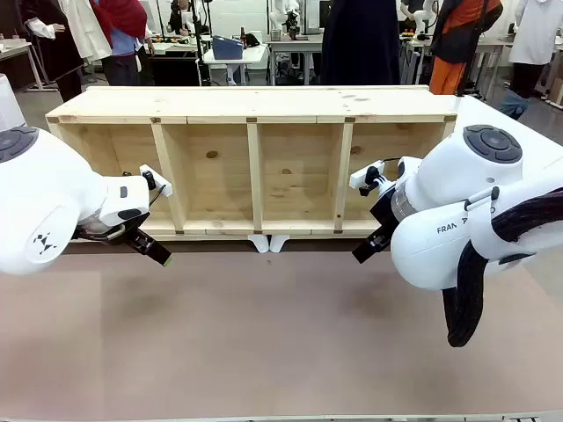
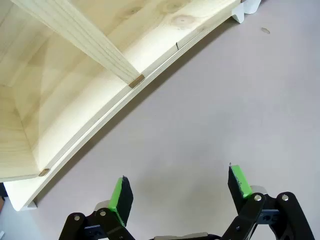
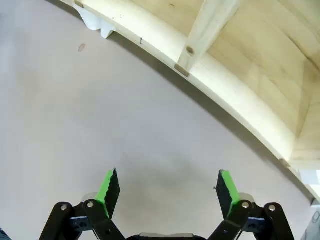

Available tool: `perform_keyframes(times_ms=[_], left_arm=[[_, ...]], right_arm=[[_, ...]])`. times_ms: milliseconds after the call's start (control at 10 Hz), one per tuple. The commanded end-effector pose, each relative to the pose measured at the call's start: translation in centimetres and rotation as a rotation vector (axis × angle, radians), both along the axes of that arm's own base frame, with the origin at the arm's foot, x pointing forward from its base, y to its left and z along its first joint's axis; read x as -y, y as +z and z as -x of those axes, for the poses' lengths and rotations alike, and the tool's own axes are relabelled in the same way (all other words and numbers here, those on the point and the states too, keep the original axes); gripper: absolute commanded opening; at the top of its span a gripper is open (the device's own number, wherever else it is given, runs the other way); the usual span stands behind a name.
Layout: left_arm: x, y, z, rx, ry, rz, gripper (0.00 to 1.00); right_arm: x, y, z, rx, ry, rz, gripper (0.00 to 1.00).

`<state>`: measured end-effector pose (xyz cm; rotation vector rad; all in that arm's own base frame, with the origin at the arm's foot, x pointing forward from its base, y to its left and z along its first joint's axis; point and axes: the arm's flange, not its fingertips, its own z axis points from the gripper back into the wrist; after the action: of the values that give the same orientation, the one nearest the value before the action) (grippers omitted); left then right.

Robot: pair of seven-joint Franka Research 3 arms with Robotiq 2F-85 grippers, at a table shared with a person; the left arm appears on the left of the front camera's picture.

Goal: Perform cable management.
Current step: When the cord part of the Power Cable appears at the lower middle area of the table and stops, grasp the cord part of the Power Cable.

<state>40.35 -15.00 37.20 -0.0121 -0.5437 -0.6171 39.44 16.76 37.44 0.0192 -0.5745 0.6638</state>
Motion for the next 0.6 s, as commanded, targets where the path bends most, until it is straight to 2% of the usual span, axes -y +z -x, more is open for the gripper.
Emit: perform_keyframes(times_ms=[0,500], left_arm=[[0.01,0.00,0.01,0.000,0.000,0.000,1.00],[0.01,0.00,0.01,0.000,0.000,0.000,1.00]], right_arm=[[-0.02,0.00,0.01,0.000,0.001,0.000,1.00],[-0.02,0.00,0.01,0.000,0.001,0.000,1.00]])
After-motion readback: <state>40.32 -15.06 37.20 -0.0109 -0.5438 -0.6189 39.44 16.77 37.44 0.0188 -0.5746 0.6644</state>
